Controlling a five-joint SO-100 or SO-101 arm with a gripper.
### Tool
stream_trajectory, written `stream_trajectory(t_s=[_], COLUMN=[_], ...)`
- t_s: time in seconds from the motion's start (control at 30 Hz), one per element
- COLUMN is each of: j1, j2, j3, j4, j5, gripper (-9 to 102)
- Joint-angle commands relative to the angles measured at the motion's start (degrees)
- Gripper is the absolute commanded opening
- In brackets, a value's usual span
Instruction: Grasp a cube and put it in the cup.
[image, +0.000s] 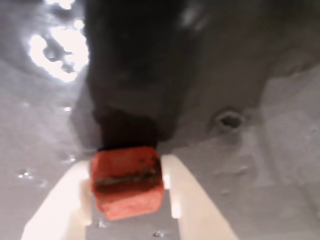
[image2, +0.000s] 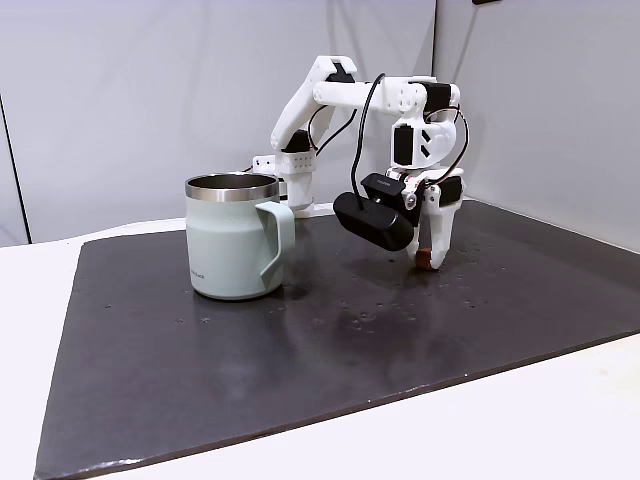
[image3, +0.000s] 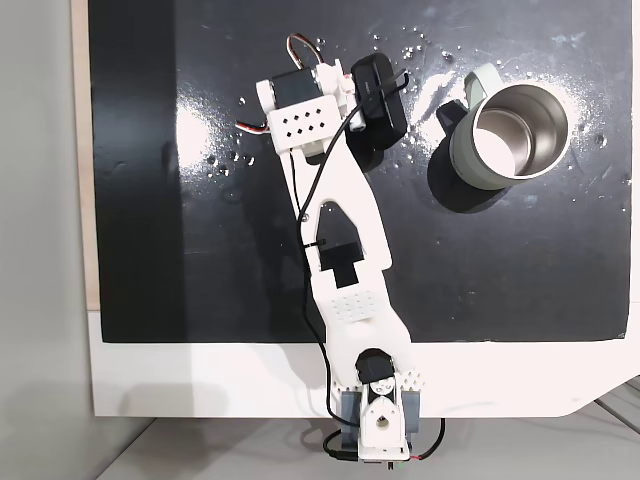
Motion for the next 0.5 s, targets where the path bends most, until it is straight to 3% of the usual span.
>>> stream_trajectory(t_s=[0.0, 0.47], j1=[0.7, 2.9], j2=[2.1, 28.6], j3=[-3.7, 4.0], j4=[1.0, 0.7], j5=[-0.2, 3.5], gripper=[3, 3])
